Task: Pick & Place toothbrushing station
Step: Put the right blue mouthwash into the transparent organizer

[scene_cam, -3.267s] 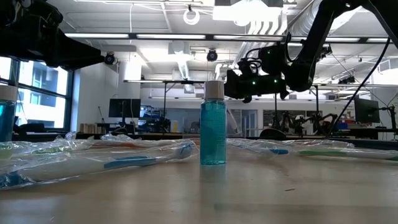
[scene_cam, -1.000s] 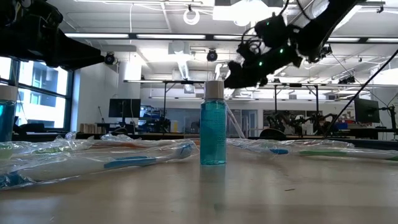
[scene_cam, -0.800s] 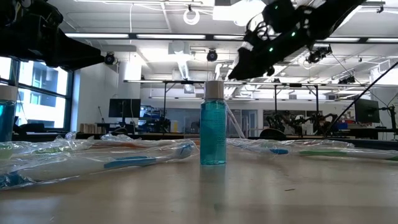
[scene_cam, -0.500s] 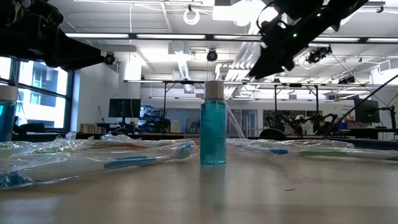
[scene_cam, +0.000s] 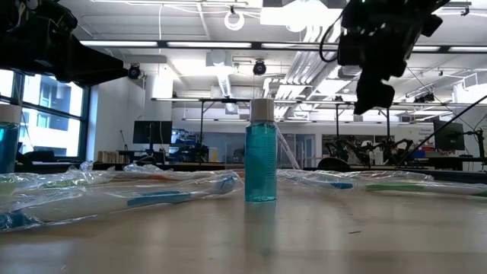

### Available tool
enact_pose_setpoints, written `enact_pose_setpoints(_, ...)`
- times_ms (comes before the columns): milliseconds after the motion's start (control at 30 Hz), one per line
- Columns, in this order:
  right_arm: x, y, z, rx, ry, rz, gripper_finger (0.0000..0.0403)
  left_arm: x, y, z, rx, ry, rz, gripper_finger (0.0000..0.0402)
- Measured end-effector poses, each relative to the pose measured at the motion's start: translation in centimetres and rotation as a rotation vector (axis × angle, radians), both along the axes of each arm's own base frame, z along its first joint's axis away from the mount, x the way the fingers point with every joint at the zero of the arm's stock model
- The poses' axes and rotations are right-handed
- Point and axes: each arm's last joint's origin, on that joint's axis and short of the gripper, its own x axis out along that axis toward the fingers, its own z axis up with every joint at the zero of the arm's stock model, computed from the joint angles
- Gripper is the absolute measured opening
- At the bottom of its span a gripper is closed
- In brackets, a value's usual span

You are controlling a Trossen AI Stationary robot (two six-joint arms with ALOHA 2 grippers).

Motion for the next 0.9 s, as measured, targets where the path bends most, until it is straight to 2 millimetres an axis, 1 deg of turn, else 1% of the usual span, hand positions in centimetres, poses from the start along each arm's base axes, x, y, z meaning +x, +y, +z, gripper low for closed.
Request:
enact_pose_setpoints(167,0.5,2.0,0.1,-0.015,-0.006,0.055,0.0247,0.0,0.0,0.0,0.000,0.000,0.000,0.0239)
enact_pose_setpoints(267,0.9,2.9,0.3,-0.056,-0.046,0.088,0.0247,0.0,0.0,0.0,0.000,0.000,0.000,0.0239)
enact_pose_setpoints(367,1.3,3.7,0.6,-0.057,-0.093,0.116,0.0247,0.0,0.0,0.0,0.000,0.000,0.000,0.0239)
enact_pose_setpoints(467,1.4,4.5,0.7,-0.054,-0.097,0.105,0.0247,0.0,0.0,0.0,0.001,0.000,0.000,0.0239)
enact_pose_setpoints(567,1.3,4.9,0.5,-0.107,-0.072,0.060,0.0247,0.0,0.0,0.0,0.001,0.000,0.000,0.0239)
enact_pose_setpoints(633,1.6,5.1,0.2,-0.151,-0.052,0.037,0.0247,0.0,0.0,0.0,0.002,0.000,0.000,0.0239)
enact_pose_setpoints(733,2.0,5.6,-0.6,-0.168,-0.013,0.006,0.0247,0.0,0.0,0.0,0.002,-0.001,0.001,0.0239)
enact_pose_setpoints(800,2.5,5.7,-1.0,-0.182,-0.009,0.007,0.0247,0.0,0.0,0.0,0.002,-0.001,0.001,0.0239)
enact_pose_setpoints(900,3.2,6.1,-1.5,-0.220,-0.023,0.057,0.0247,0.0,0.0,0.0,0.002,-0.001,0.001,0.0239)
